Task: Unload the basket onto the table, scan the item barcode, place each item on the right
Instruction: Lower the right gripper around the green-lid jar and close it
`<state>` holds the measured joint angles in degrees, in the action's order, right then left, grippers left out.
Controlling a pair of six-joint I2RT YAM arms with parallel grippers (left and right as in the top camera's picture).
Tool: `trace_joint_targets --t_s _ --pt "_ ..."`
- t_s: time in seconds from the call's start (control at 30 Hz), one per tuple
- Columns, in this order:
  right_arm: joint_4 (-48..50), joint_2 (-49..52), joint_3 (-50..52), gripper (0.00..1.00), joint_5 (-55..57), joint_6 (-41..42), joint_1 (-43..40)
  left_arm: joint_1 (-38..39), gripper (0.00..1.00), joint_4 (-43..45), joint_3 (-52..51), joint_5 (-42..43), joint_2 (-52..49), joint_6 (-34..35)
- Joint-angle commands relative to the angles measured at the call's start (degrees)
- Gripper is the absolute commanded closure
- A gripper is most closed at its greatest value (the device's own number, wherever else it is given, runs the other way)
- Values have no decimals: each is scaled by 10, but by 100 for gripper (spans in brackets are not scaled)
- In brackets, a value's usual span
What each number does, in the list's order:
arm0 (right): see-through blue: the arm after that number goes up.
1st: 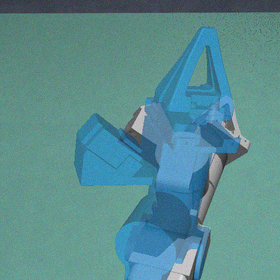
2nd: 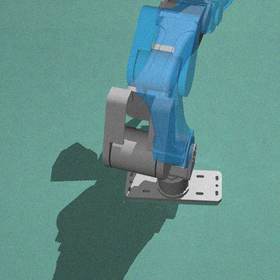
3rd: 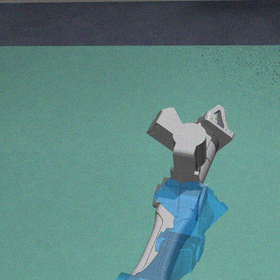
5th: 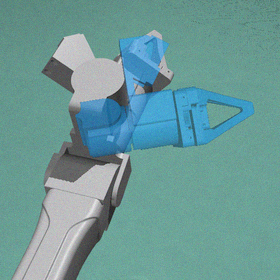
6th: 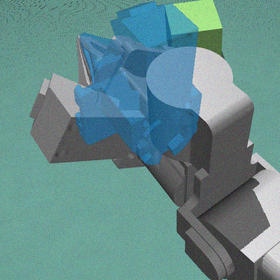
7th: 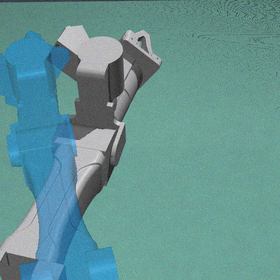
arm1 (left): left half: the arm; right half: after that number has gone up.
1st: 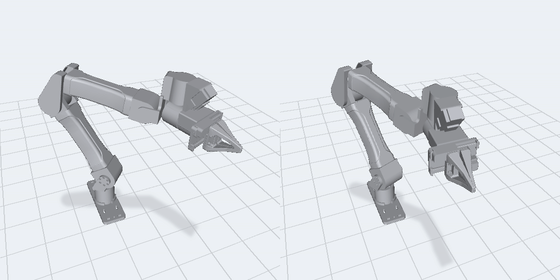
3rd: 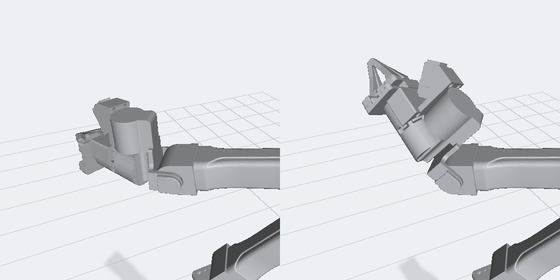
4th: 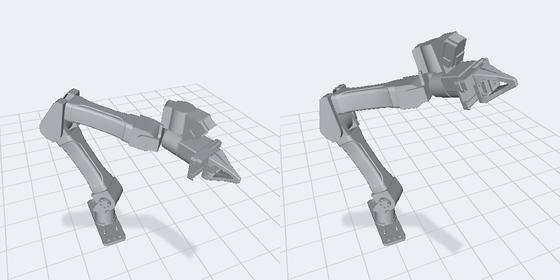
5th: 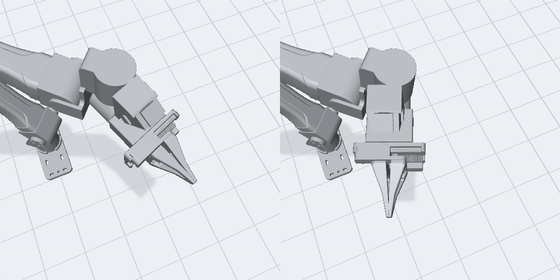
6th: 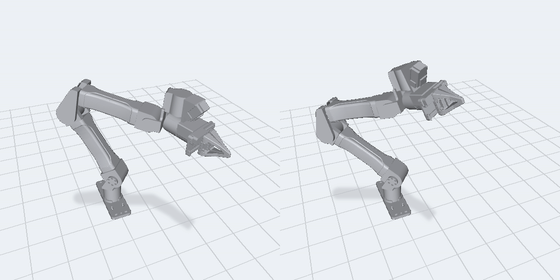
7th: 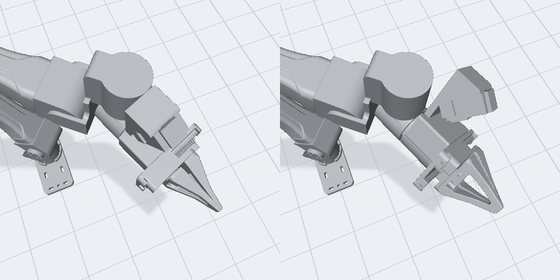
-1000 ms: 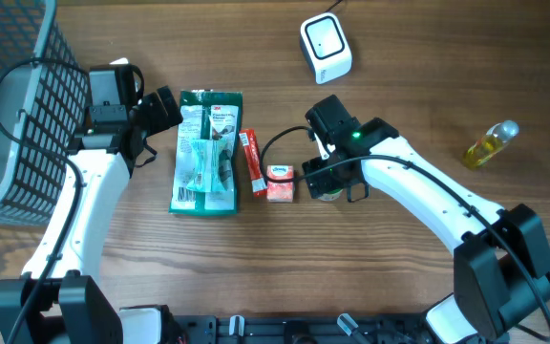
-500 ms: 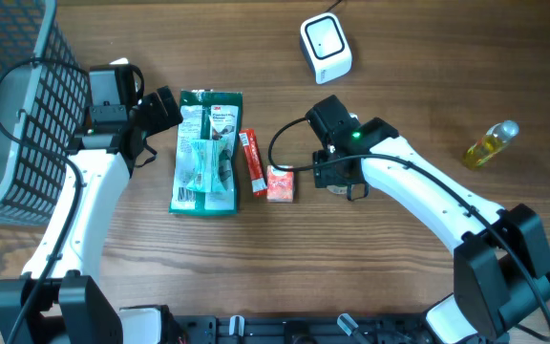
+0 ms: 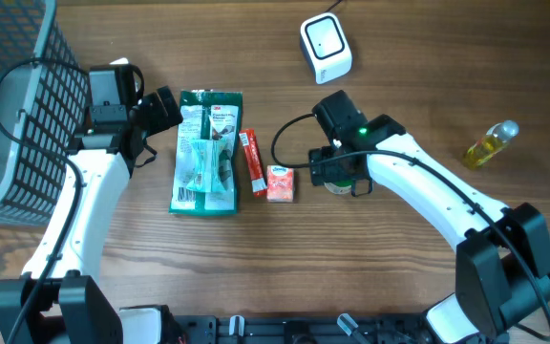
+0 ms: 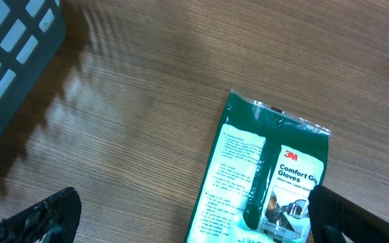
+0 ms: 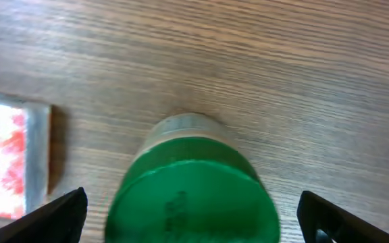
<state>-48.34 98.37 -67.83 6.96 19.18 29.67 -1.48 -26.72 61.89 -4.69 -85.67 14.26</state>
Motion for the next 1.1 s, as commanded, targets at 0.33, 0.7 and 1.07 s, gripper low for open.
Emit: trace_joint_targets --t_s 0.33,0.7,1.07 --pt "12 17 9 11 -6 -42 -1 -2 0 2 4 -5 2 -5" --pt "9 53 8 28 -41 84 -1 -2 0 2 4 -5 2 -5" --pt "8 53 8 0 -45 125 -2 -2 0 2 4 -5 2 -5"
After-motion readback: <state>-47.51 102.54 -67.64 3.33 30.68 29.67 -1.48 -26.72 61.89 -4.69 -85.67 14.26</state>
